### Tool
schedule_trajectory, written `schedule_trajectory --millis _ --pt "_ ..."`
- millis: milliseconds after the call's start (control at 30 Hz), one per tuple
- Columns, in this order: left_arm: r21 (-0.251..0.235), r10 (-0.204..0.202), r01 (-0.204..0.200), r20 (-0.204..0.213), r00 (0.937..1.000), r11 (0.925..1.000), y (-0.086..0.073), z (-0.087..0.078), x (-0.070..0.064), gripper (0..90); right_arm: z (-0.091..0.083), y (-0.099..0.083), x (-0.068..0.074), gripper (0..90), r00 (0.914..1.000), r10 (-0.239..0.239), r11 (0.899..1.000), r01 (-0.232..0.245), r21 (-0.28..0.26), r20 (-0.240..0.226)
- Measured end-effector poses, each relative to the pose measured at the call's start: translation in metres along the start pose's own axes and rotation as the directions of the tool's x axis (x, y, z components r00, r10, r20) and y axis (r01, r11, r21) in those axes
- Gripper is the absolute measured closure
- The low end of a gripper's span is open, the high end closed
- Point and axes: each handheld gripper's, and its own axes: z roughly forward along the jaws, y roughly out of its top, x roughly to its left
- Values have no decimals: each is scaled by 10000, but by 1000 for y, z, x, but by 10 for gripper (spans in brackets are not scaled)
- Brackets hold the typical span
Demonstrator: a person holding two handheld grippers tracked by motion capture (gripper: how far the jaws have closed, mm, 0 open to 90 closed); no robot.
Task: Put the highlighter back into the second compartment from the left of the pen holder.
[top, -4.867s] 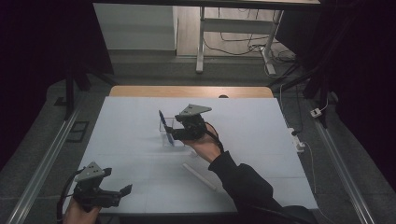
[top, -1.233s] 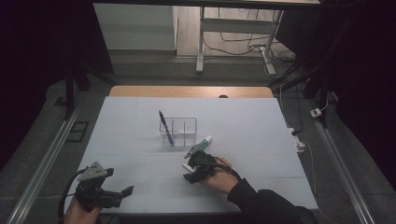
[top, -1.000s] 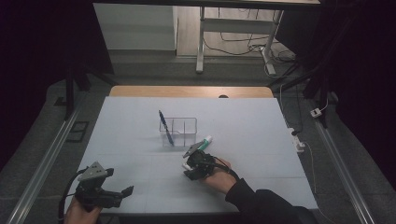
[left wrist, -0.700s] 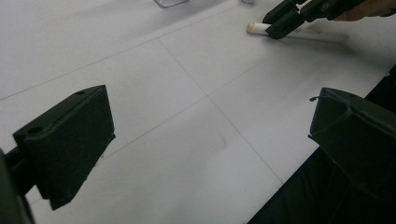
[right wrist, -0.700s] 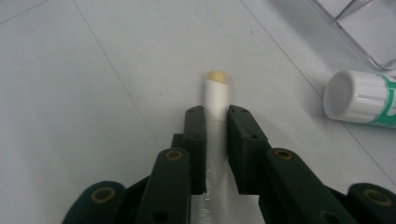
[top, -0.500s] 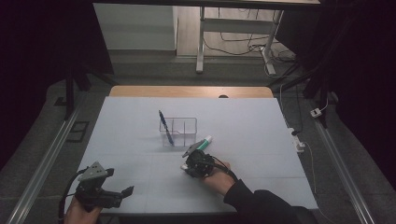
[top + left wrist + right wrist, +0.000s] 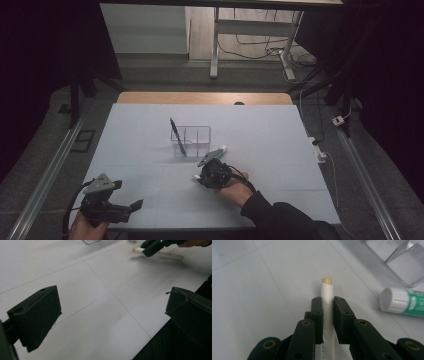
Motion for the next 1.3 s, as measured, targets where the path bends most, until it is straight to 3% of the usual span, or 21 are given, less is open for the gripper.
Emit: schedule_trajectory --millis 467,900,1300 --pt "21 9 -9 -18 10000 10000 0 0 0 0 -28 8 -5 784 9996 -93 9888 53 -1489 -261" --pt "33 -35 35 -7 10000 10000 0 1 0 0 -56 19 -13 784 9998 -199 9608 194 -2764 12" --pt "189 -100 99 35 9999 9998 1 1 0 0 -70 31 -26 784 9996 234 9305 -264 -3653 -124"
